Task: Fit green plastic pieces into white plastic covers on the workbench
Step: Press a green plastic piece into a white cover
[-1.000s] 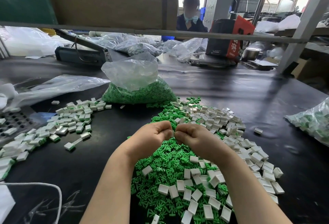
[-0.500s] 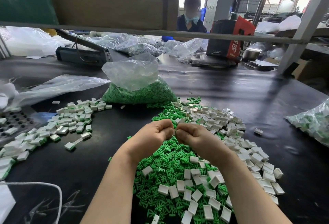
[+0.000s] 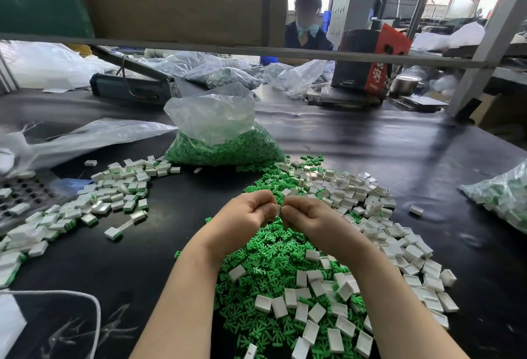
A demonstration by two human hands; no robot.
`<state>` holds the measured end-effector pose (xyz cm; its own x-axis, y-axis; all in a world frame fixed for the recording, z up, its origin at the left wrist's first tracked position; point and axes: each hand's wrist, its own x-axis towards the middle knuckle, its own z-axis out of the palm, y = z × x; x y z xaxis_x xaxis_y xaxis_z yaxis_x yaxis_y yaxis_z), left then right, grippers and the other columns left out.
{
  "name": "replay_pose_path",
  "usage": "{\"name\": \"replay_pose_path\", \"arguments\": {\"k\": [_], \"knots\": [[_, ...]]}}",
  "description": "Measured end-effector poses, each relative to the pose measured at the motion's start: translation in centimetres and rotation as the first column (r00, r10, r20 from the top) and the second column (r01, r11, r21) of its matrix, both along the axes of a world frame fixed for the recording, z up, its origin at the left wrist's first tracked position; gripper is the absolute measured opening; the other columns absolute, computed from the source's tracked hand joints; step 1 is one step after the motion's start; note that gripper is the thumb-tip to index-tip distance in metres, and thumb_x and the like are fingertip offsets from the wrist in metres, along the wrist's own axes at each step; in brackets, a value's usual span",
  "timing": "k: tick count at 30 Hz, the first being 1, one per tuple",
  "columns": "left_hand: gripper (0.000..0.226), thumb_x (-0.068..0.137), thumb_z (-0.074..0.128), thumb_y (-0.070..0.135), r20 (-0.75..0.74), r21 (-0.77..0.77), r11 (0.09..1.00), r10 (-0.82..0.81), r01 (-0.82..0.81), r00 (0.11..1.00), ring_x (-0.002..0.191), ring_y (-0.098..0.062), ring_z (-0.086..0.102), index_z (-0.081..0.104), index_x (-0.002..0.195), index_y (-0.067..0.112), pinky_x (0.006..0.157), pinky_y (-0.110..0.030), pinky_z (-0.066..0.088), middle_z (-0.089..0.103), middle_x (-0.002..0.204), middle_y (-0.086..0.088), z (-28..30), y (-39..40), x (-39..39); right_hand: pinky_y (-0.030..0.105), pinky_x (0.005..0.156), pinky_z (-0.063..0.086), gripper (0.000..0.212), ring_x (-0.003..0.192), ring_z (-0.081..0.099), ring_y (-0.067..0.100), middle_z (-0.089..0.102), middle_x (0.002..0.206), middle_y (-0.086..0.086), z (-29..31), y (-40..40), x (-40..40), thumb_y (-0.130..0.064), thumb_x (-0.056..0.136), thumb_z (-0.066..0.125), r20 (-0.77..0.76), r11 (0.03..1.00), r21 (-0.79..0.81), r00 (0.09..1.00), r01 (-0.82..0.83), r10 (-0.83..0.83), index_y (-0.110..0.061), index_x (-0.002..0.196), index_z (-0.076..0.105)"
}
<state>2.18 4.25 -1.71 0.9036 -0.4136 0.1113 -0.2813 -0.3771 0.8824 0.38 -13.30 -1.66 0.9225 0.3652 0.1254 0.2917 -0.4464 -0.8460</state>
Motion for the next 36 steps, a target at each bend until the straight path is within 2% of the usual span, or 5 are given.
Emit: {"name": "replay_pose_path", "arguments": {"k": [7, 15, 21, 30, 36], "knots": [[0.012, 0.092, 0.065, 0.015, 0.018, -0.145, 0.987, 0.074, -0.07, 0.997, 0.08, -0.011, 0.062, 0.074, 0.094, 0.022, 0.081, -0.031, 0.052, 0.073, 0.087, -0.008, 0.4, 0.4, 0.0, 0.022, 0.048, 0.025, 0.029, 0.051, 0.031, 0.01, 0.04, 0.058, -0.002, -0.5, -0.4, -0.1, -0.029, 0.1, 0.048, -0.156, 0.968, 0.251, 0.986, -0.023, 0.064, -0.016, 0.076, 0.057], [0.014, 0.087, 0.069, 0.015, 0.034, -0.196, 0.975, 0.113, -0.105, 0.993, 0.08, -0.003, 0.062, 0.077, 0.099, 0.012, 0.078, -0.016, 0.049, 0.063, 0.086, 0.002, 0.7, 0.1, 0.0, 0.02, 0.054, 0.036, 0.04, 0.062, 0.049, 0.011, 0.053, 0.071, 0.005, -1.1, -0.3, 0.3, -0.048, 0.092, 0.047, -0.428, 0.778, 0.627, 0.855, 0.048, 0.293, -0.014, 0.085, 0.066], [0.009, 0.086, 0.07, 0.015, -0.008, -0.216, 0.973, 0.085, -0.085, 0.996, 0.083, -0.015, 0.056, 0.078, 0.086, 0.018, 0.089, -0.04, 0.05, 0.051, 0.087, -0.004, 1.1, -0.1, -0.3, 0.019, 0.056, 0.04, 0.042, 0.066, 0.052, 0.012, 0.057, 0.076, 0.007, -1.3, 0.7, 0.2, -0.047, 0.094, 0.041, -0.44, 0.693, 0.719, 0.808, 0.054, 0.393, -0.01, 0.097, 0.059], [0.012, 0.09, 0.066, 0.009, 0.084, -0.111, 0.993, 0.047, -0.038, 0.995, 0.079, -0.015, 0.055, 0.078, 0.088, 0.012, 0.078, -0.035, 0.047, 0.052, 0.091, -0.019, 1.5, 0.0, -0.4, 0.022, 0.05, 0.031, 0.036, 0.057, 0.042, 0.014, 0.049, 0.065, 0.008, -1.5, 1.4, 0.1, -0.039, 0.095, 0.042, -0.425, 0.641, 0.761, 0.825, 0.102, 0.373, -0.008, 0.088, 0.058], [0.014, 0.096, 0.057, 0.008, 0.085, -0.061, 0.998, 0.008, -0.003, 0.996, 0.081, -0.01, 0.053, 0.066, 0.088, 0.002, 0.084, -0.035, 0.045, 0.048, 0.088, 0.002, 1.4, -0.6, -0.6, 0.021, 0.049, 0.031, 0.035, 0.055, 0.044, 0.013, 0.053, 0.063, 0.005, -1.6, 1.5, 0.1, -0.036, 0.093, 0.046, -0.411, 0.59, 0.794, 0.842, 0.142, 0.35, -0.014, 0.079, 0.068]]}}
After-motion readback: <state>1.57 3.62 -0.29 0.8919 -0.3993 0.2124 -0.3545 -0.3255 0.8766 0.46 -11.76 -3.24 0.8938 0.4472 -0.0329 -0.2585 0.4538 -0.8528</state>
